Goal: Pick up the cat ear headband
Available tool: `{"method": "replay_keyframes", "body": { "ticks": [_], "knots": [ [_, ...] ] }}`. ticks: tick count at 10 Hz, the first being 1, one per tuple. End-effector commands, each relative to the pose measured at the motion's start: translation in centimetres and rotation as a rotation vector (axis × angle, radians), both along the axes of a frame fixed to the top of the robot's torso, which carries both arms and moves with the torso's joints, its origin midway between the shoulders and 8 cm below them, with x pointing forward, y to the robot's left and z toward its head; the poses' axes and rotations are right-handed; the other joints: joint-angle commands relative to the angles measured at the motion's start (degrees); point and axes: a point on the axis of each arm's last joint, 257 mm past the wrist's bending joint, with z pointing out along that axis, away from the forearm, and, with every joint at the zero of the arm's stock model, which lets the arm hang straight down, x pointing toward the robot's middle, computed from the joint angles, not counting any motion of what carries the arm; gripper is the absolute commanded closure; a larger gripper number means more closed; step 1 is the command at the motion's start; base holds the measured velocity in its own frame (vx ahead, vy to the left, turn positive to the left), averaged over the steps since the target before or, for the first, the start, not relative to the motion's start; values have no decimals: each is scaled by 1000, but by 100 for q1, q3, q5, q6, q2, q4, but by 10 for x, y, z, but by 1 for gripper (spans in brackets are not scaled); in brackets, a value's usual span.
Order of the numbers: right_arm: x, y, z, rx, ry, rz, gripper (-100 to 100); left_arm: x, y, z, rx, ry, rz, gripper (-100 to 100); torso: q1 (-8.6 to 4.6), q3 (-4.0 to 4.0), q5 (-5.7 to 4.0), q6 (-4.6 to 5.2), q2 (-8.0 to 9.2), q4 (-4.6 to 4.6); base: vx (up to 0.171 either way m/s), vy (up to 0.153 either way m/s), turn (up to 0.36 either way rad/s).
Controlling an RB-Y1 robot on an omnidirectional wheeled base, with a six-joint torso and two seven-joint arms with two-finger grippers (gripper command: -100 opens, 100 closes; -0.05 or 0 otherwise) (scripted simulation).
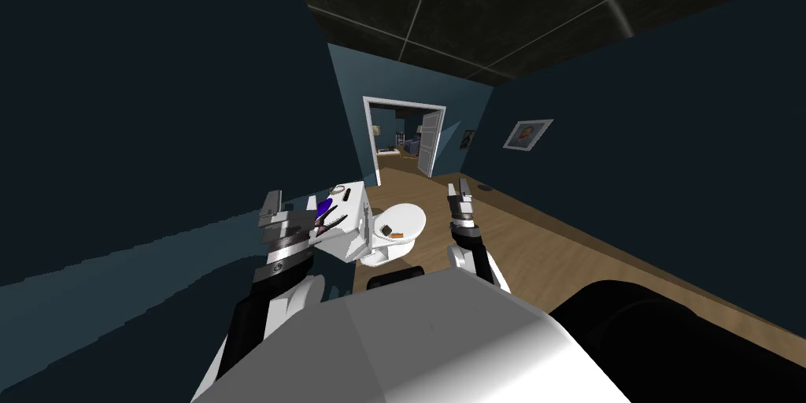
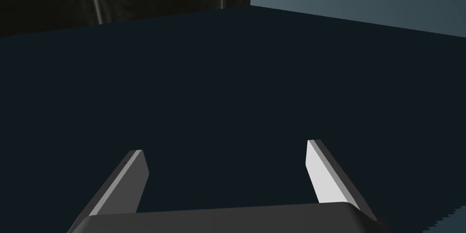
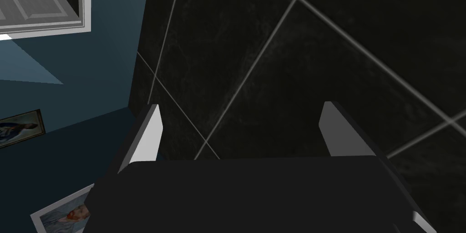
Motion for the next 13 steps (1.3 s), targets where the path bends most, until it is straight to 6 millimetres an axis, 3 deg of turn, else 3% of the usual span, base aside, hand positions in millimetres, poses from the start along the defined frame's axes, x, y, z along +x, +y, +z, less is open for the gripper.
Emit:
{"method": "replay_keyframes", "body": {
  "ticks": [1, 13],
  "knots": [
    [0, 0, 0, 0, 0, 0, 0, 4, -3, -1, 29, 18, -17, -100, 0, 0, 0, 0, 0, 0, -7, 3, 8],
    [0, 0, 0, 0, 0, 0, 0, 43, -3, -15, 106, 215, -74, -100, 3, 6, 1, 0, 11, 2, -29, 10, 19]
  ]
}}
